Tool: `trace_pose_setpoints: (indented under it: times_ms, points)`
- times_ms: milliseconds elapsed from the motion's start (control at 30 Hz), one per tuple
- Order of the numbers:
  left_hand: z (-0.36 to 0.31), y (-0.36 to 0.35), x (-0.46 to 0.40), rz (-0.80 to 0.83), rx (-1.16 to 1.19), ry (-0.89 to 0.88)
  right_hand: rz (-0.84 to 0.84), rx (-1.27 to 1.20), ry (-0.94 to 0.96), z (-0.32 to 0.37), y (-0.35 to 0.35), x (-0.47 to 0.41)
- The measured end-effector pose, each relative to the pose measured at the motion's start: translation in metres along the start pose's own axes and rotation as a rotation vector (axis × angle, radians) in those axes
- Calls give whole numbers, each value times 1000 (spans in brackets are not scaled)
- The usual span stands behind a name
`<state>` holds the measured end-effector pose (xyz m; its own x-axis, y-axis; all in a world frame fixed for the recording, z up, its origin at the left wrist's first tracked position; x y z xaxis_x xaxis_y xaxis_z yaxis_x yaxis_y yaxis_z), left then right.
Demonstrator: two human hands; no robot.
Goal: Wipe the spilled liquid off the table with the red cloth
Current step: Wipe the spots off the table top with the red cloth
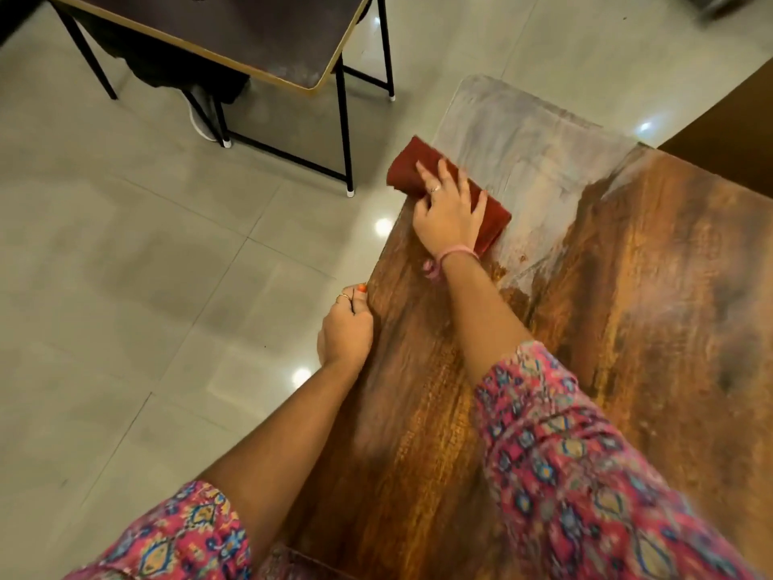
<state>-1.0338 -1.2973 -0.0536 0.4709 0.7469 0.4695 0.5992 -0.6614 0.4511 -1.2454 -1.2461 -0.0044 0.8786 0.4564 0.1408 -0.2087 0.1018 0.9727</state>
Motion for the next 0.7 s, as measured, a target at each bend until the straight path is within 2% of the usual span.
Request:
trace_pose_setpoints:
  times_ms: [67,133,300,400,500,633,700]
  points:
    - [-2,0,0,15,-62,-35,17,-17,-67,-4,0,-21]
    - [-3,-1,0,19,-132,-34,12,4,-53,1,-3,-12]
    - [-20,-10,-14,77,-121,15,-54,-25,25,8,-16,106]
    - [-29,-14,-19,89,-111,-9,-88,-50,-7,7,-25,159]
    - [-34,-13,-15,38,-155,-59,-121,-118,-74,3,-23,145]
    - [-39,-16,-16,17,-202,-124,-118,-30,-40,-5,-14,90]
    - [-40,-17,-15,18,-230,-153,-114,-30,-132,-24,-5,51]
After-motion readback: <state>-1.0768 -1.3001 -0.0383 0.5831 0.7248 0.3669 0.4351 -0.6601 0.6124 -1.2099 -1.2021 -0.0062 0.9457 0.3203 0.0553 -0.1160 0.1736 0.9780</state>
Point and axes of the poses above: each hand's wrist, its own x-axis away from the middle knuckle, its own y-axis out of the back of the hand, z = x × y, the point moved 7 cm from there along -x, towards the middle knuckle, and after that the axes turned 10 degrees about x, right-handed, at the moved point
